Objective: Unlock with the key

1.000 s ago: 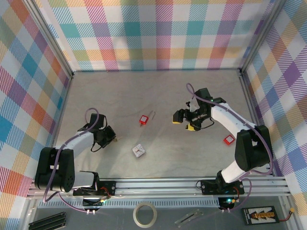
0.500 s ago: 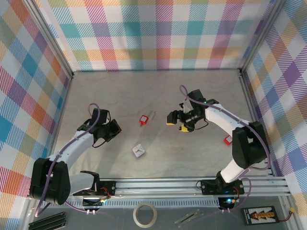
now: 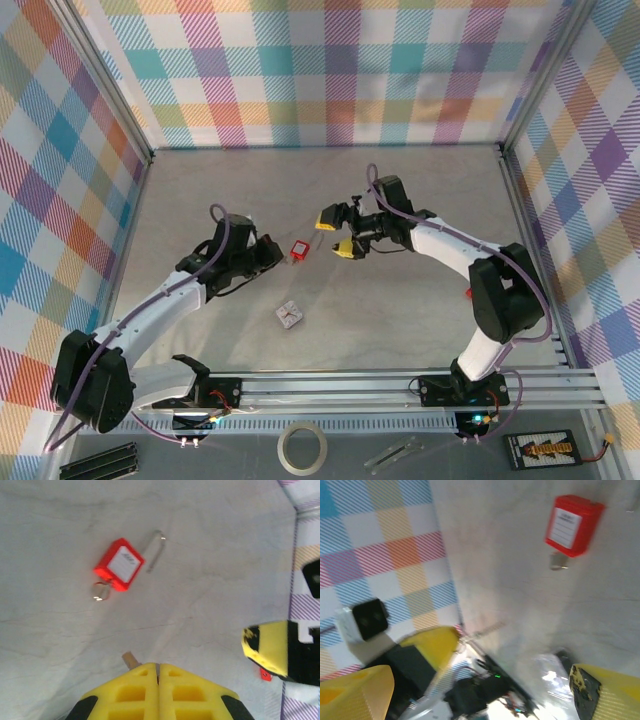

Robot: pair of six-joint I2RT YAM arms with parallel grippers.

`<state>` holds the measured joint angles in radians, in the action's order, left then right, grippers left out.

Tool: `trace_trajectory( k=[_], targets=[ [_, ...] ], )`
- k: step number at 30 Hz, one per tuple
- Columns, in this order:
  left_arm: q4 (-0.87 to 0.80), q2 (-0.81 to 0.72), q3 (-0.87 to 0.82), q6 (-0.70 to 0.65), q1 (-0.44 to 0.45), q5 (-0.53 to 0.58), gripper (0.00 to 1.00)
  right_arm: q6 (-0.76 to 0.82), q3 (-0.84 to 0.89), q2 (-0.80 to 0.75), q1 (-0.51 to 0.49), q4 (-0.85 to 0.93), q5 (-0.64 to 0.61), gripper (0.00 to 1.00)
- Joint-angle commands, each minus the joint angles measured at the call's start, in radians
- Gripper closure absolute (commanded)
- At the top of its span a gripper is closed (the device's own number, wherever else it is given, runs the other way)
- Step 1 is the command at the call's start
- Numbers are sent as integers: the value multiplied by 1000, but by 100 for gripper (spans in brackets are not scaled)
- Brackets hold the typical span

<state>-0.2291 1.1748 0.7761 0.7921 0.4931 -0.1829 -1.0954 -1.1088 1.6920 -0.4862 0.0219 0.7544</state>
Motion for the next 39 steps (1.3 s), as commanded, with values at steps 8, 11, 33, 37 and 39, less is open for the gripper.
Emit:
trace_trajectory(
  k=[8, 11, 33, 37, 39],
  targets=[
    [308, 106, 71, -134, 198, 147, 100, -413, 98, 27, -41, -350, 71, 9],
    [339, 133, 86, -161, 225, 170, 100, -430, 122, 16, -41, -357, 69, 8],
    [551, 183, 21, -263, 370, 291, 100, -504, 194, -17, -27, -439, 32, 11],
    [584, 156, -17, -264, 385, 302, 100, -491, 213, -27, -10, -418, 19, 20],
    [585, 145, -29, -263, 387, 303, 100, -488, 219, -28, -5, -416, 18, 26]
  ],
)
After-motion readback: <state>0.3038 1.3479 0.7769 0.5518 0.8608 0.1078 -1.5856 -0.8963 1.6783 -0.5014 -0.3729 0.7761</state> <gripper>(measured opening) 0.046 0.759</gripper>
